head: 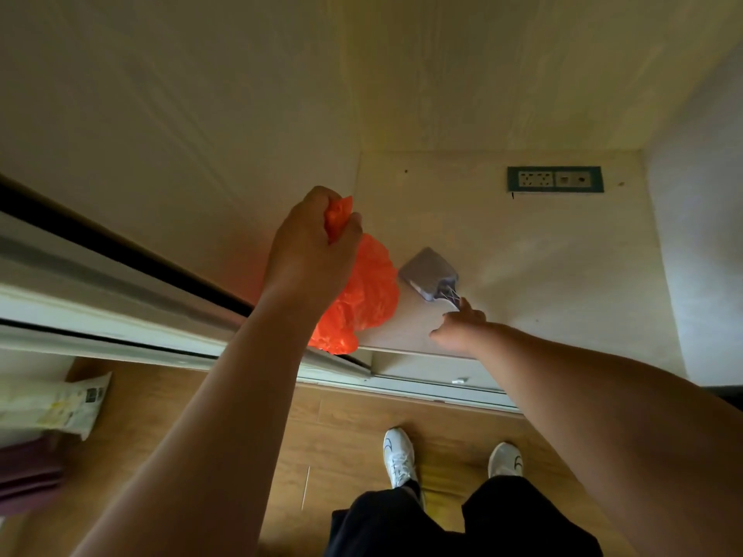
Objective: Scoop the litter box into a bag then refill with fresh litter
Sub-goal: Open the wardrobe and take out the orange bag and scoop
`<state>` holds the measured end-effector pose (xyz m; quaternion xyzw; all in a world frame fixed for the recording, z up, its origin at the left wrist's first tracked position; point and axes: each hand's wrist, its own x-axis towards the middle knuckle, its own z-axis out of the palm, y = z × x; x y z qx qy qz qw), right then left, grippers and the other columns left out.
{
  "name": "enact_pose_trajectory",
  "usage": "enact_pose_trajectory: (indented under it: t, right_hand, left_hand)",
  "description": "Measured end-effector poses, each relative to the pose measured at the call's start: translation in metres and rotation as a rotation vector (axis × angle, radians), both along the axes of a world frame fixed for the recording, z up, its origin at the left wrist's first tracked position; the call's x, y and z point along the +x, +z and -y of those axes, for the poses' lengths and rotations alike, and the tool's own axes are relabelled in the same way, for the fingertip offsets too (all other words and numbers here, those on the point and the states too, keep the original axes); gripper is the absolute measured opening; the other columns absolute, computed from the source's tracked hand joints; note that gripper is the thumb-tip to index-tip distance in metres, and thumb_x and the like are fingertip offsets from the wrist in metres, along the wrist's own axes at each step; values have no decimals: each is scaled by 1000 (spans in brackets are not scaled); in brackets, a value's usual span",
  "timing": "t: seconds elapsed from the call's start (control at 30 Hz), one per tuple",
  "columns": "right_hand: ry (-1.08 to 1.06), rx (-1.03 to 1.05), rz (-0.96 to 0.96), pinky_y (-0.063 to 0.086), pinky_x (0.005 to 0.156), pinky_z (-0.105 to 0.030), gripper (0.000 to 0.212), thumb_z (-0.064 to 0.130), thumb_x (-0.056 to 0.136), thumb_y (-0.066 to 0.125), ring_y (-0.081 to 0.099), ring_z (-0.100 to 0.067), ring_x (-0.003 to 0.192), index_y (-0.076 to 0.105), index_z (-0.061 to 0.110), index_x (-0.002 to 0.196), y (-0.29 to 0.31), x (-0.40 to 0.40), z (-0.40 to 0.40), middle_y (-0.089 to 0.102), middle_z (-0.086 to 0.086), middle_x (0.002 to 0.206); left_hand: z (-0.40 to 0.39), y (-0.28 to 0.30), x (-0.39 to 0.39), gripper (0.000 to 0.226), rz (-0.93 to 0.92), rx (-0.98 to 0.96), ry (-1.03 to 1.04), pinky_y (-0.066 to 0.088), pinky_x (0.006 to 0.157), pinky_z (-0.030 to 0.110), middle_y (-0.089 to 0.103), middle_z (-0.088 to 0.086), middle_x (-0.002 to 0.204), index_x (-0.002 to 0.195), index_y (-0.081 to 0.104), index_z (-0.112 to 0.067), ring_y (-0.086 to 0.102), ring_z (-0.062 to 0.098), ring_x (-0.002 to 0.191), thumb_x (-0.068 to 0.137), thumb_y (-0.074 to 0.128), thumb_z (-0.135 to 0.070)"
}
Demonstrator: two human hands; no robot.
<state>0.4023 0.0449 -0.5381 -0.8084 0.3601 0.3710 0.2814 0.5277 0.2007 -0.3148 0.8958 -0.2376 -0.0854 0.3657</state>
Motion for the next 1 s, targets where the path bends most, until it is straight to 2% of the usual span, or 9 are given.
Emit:
enact_pose_trajectory:
  t: [0.13,0.23,0.37,0.5,0.57,0.63,0.7,0.83,1.0]
  right_hand:
    - [-47,-48,5,27,118,-46,76,43,92,49,20,-33,144,24,18,159,-8,-3,-2,16,-4,162]
    - [-60,-65,-45,28,118,-45,77,42,95,44,21,-34,145,15,15,161,-6,-6,-1,14,-9,163]
    - [-86,-66,-33,38,107,-36,65,36,100,45,40,-34,135,30,4,154,-6,-7,-4,34,-18,151]
    - [-112,-66,120,42,69,-26,28,20,95,56,64,-32,104,62,1,115,0,-11,3,65,-19,116]
    - [-177,-85,170,35,52,-25,16,19,91,61,61,-28,80,58,7,81,17,-14,9,63,-11,84]
    - [-299,-79,217,30,47,-24,30,25,89,62,52,-22,63,47,13,66,34,-15,17,53,-5,68]
    - [-416,-40,224,34,52,-24,31,30,93,58,48,-22,59,48,14,68,56,-16,25,55,-7,74]
    - [-577,79,208,33,49,-21,36,41,91,55,46,-19,49,64,9,103,93,-28,33,53,-8,67]
    - [-768,121,465,35,35,-19,37,38,96,61,43,-12,58,41,12,112,152,-45,33,46,-1,78]
  left_hand:
    - [2,0,-2,13,-19,-14,-18,43,68,26,51,-7,75,97,58,-18,46,8,67,100,61,-31]
    - [3,3,-5,13,-29,-26,-34,39,60,17,47,-8,70,93,56,-20,44,4,62,100,61,-29]
    - [5,5,-9,17,-15,-9,-57,36,54,12,48,-8,69,86,52,-26,46,0,60,100,61,-30]
    - [6,6,-13,14,-32,-34,-59,38,57,15,49,-8,69,88,54,-26,46,1,61,99,61,-30]
    - [8,8,-16,11,-30,-50,-55,37,56,13,52,-7,71,90,55,-26,47,1,62,99,61,-30]
    - [10,12,-18,9,-24,-66,-54,37,58,13,54,-6,73,92,56,-26,49,2,64,99,62,-30]
    - [12,17,-21,8,-26,-88,-54,40,61,17,56,-3,76,95,58,-25,52,8,69,98,62,-30]
    - [17,31,-27,7,-30,-126,-76,42,64,18,61,-2,81,96,58,-25,55,11,79,98,62,-31]
    - [16,55,-33,9,18,-159,-87,44,74,29,64,-5,90,104,60,-25,58,13,83,98,63,-32]
